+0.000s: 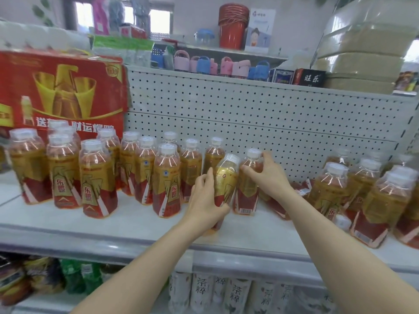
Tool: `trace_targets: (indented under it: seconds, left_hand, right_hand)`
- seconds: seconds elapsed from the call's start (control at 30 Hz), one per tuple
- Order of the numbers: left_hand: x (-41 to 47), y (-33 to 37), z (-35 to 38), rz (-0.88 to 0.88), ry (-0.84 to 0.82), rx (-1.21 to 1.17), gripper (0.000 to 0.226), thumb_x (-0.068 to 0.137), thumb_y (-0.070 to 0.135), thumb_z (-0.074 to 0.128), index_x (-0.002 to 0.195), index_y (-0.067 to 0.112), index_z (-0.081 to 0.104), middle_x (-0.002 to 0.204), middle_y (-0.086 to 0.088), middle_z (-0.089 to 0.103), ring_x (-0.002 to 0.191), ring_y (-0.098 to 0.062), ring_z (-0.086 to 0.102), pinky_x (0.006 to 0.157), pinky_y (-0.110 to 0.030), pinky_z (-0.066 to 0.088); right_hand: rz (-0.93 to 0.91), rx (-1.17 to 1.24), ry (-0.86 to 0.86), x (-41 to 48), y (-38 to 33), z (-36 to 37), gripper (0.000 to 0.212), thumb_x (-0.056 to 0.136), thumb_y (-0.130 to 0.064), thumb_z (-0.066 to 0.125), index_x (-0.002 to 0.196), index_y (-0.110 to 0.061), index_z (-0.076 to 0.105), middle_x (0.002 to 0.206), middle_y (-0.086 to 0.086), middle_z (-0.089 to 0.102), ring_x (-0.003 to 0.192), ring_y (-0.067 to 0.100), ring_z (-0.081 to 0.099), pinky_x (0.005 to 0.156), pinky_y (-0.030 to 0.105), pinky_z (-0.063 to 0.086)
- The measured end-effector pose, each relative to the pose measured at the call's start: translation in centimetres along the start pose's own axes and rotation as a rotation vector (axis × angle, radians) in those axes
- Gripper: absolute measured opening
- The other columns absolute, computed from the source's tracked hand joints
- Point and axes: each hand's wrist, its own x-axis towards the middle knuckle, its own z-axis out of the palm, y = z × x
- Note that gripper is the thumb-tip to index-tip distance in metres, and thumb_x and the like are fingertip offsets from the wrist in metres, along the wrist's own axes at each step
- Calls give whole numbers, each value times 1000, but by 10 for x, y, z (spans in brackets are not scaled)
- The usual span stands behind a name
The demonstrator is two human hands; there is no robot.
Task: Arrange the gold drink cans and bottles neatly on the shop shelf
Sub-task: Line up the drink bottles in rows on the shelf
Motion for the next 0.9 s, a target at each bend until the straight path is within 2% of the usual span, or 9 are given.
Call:
trace_targets:
  seconds: [0.13,0.23,0.3,0.4,0.47,0.6,0.7,0.8,0.9]
  left_hand:
    - [-13,-1,5,27,116,-88,108,80,20,70,156,25,-8,147,13,14,135,-11,25,110,-29,33]
    - [-13,-1,9,24,179,-134,112,78,11,71,155,28,-9,143,15,12,133,-9,24,102,-21,29]
    - [-11,-1,6,17,182,-128,113,77,8,71,155,28,-10,140,11,14,125,-6,26,98,-16,27]
    - [-7,-2,-4,22,195,-76,116,79,14,72,154,29,-14,138,7,18,110,-1,27,95,-18,29]
    - [-5,-1,-12,39,207,-33,116,81,18,72,153,31,-18,141,6,17,109,-1,29,92,-20,32]
    - [1,9,-24,161,244,95,111,84,16,71,155,28,-13,148,8,12,126,-14,37,102,-26,37]
    - [11,18,-32,230,244,203,98,84,15,72,155,28,6,148,7,13,136,-20,31,111,-34,36]
    - [18,25,-38,256,203,258,81,84,16,74,149,27,27,149,0,21,138,-19,30,114,-34,31]
    - [18,26,-40,257,197,261,75,83,14,75,145,26,34,145,-2,27,135,-18,33,110,-28,30]
  right_hand:
    - [9,22,-1,5,1,5,53,90,-49,65,125,-16,45,104,-4,65,95,22,63,64,31,43]
    - [5,28,-6,11,2,7,50,90,-46,66,123,-14,46,104,0,63,92,20,60,56,22,36]
    - [-3,45,3,15,2,10,47,90,-42,67,121,-12,48,104,2,62,93,21,59,57,24,36]
    - [-11,78,10,21,1,13,50,91,-38,67,127,-10,46,110,5,61,93,20,57,60,25,38]
    - [-10,92,15,25,1,16,50,92,-37,66,129,-10,45,112,5,61,96,20,57,68,29,43]
    - [-7,125,-13,31,5,20,51,93,-45,62,130,-14,44,116,3,60,103,22,59,82,39,53]
    - [2,155,-63,32,13,11,50,103,-51,38,138,-16,45,120,1,59,107,21,57,86,36,46]
    - [110,-139,-26,38,41,1,45,103,-40,30,130,-11,52,117,8,63,103,29,58,84,38,45]
    - [203,-582,-240,37,64,2,37,98,-40,42,112,-11,60,110,12,65,95,31,61,74,35,48]
